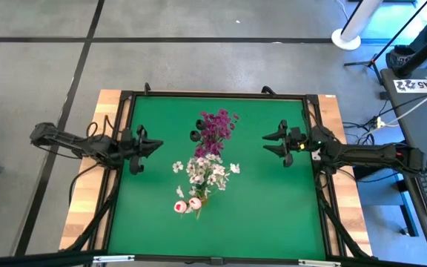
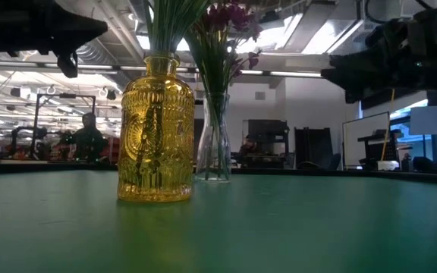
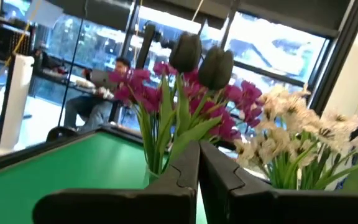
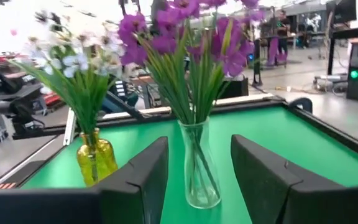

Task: Sort flowers into vase by color
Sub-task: Return to Home Position

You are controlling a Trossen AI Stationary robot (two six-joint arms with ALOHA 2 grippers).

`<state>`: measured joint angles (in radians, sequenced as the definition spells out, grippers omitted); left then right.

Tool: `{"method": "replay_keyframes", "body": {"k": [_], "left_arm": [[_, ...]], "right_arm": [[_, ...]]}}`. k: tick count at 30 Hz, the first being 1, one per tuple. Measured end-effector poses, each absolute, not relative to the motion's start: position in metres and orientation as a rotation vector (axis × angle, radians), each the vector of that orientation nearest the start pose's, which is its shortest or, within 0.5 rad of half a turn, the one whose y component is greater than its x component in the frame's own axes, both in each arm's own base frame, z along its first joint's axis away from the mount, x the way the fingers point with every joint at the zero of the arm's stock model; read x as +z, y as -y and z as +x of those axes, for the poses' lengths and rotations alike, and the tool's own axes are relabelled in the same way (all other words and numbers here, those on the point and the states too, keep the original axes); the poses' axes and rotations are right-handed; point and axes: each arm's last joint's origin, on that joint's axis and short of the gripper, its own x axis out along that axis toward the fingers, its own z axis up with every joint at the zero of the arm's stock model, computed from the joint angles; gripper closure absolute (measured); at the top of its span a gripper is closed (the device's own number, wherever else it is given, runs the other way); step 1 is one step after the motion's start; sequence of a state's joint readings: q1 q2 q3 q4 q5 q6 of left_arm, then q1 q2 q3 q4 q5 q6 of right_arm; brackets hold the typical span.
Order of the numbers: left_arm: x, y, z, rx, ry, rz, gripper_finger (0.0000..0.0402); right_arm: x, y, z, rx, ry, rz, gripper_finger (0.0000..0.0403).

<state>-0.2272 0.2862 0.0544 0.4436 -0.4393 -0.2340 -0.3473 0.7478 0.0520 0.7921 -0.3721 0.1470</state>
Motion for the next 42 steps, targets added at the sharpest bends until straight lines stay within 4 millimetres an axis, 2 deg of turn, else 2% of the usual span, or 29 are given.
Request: {"method": "replay_keyframes", "body": {"k": [6,15,23,27,31,36,42], "left_arm": [[0.206,0.01,0.101,0.204,0.288,-0.245,0.04],[0.202,0.007,0.088,0.224,0.269,-0.25,0.04],[0.194,0.007,0.09,0.229,0.21,-0.289,0.04],[0.18,0.008,0.094,0.232,0.171,-0.285,0.04],[0.176,0.008,0.094,0.235,0.137,-0.291,0.04],[0.176,0.008,0.094,0.236,0.142,-0.276,0.04],[0.176,0.008,0.094,0.237,0.138,-0.272,0.04]], "right_arm": [[0.188,0.039,0.13,0.049,0.164,0.062,0.0228],[0.18,0.052,0.111,-0.024,0.096,0.154,0.0233],[0.171,0.055,0.107,-0.138,0.026,0.193,0.0303],[0.169,0.055,0.106,-0.158,0.001,0.169,0.0343],[0.168,0.055,0.107,-0.158,0.0,0.143,0.0373],[0.166,0.055,0.106,-0.157,-0.013,0.087,0.0394],[0.161,0.055,0.106,-0.158,-0.063,0.072,0.0397]]}}
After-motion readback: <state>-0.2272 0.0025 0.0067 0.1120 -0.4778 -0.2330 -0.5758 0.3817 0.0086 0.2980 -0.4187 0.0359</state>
